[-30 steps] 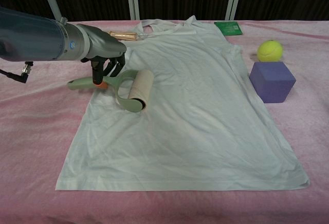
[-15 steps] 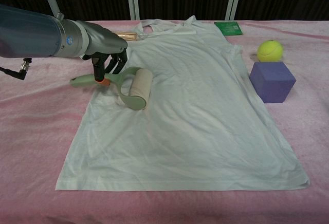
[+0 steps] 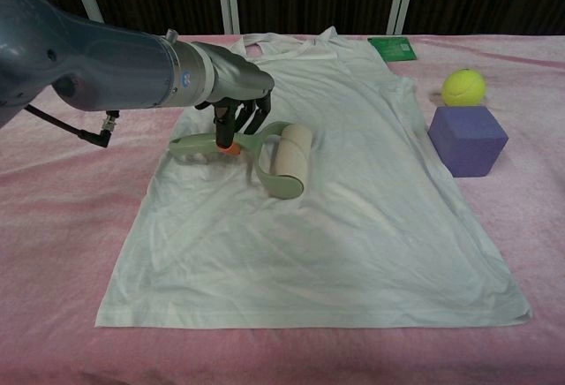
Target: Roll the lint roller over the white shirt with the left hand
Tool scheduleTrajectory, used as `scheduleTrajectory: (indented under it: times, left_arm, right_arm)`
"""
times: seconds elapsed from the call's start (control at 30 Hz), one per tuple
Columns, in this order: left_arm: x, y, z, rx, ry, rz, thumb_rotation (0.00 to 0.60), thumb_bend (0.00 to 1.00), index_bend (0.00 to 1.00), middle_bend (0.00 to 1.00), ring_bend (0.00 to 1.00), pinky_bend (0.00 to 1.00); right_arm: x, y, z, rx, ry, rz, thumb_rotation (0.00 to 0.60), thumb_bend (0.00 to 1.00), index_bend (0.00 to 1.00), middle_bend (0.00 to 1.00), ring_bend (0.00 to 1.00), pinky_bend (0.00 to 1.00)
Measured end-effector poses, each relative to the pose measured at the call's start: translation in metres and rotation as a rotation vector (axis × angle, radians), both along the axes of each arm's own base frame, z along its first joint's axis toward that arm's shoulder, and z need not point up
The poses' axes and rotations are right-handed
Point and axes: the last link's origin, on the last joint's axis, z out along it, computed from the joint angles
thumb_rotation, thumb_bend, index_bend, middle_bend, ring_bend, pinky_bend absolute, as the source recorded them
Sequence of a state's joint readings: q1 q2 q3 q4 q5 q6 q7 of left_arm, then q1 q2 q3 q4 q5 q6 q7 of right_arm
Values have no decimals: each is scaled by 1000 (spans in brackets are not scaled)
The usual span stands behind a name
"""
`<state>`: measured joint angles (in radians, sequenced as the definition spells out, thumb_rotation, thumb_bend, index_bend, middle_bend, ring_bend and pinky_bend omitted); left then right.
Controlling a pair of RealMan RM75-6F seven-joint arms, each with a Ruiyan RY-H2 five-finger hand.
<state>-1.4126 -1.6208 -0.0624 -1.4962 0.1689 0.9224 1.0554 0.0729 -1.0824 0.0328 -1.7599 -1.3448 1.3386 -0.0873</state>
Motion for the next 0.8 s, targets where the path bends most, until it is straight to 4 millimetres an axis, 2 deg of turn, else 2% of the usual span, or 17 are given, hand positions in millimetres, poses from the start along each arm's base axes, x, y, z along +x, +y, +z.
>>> scheduleTrajectory:
  times: [0.17,0.5,0.8]
  left_arm:
    - [11,-1,-8,0,4,7,600,561,694,670,530,702]
    - [46,-5,-31,-5,-6,-14,600,562,693,670,530,702]
    - [65,-7,-43,-4,-26,-12,600,562,694,670,530,702]
  right_arm:
    - [0,0,0,1,-2,-1,600,282,42,0,150,151]
    - [0,0,0,0,-4,-3,600,282,42,0,150,151]
    - [-1,0,0,1,-5,-5,600,282,42,0,150,151]
